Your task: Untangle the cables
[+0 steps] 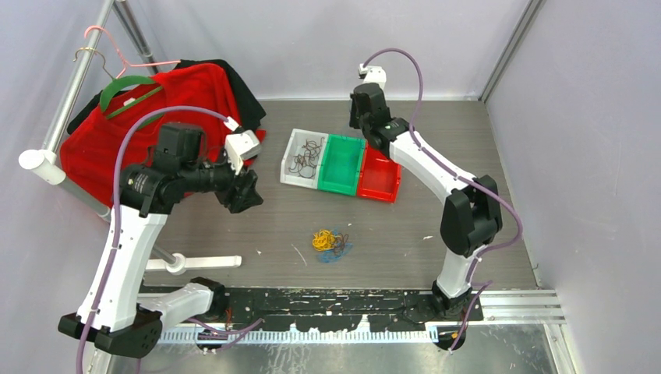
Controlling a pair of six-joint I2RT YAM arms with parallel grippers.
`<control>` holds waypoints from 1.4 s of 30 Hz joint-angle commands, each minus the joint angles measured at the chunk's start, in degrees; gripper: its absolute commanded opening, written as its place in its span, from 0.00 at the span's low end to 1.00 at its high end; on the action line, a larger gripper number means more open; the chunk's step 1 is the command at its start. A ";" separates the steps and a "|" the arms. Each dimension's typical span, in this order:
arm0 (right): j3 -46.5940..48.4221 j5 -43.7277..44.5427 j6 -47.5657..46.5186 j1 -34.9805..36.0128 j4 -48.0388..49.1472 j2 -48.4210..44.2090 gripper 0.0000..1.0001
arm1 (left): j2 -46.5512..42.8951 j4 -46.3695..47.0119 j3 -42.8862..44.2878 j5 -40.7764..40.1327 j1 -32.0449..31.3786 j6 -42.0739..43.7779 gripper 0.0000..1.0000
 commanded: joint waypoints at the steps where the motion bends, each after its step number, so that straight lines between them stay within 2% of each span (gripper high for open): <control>1: 5.56 -0.64 1.75 1.36 -1.44 3.47 0.01 | -0.06 0.02 2.52 0.96 -0.04 -0.48 0.64; 7: 7.27 2.14 3.26 3.22 -4.47 10.22 0.01 | -0.16 -0.85 3.28 1.19 -0.04 -0.23 0.65; 16: 10.16 3.59 4.24 3.68 -11.30 14.80 0.03 | -0.44 -0.29 1.86 1.36 -0.02 0.37 0.65; 19: 11.19 2.00 4.16 3.68 -14.10 15.79 0.15 | -0.34 0.03 1.87 1.64 -0.07 0.40 0.65; 25: 15.87 -2.65 4.27 3.47 -21.86 17.29 0.58 | 0.07 -0.12 2.10 1.49 -0.02 0.49 0.66; 28: 15.86 -6.50 4.42 3.07 -23.41 16.08 0.65 | 0.25 -0.51 2.60 1.39 -0.02 0.65 0.65; 34: 14.65 -9.53 5.07 2.70 -21.72 12.48 0.65 | 0.39 -1.03 2.87 1.30 -0.05 0.44 0.65; 42: 22.02 -10.43 7.60 0.90 -23.42 17.56 0.47 | 0.09 -1.66 3.03 1.53 -0.04 -0.02 0.66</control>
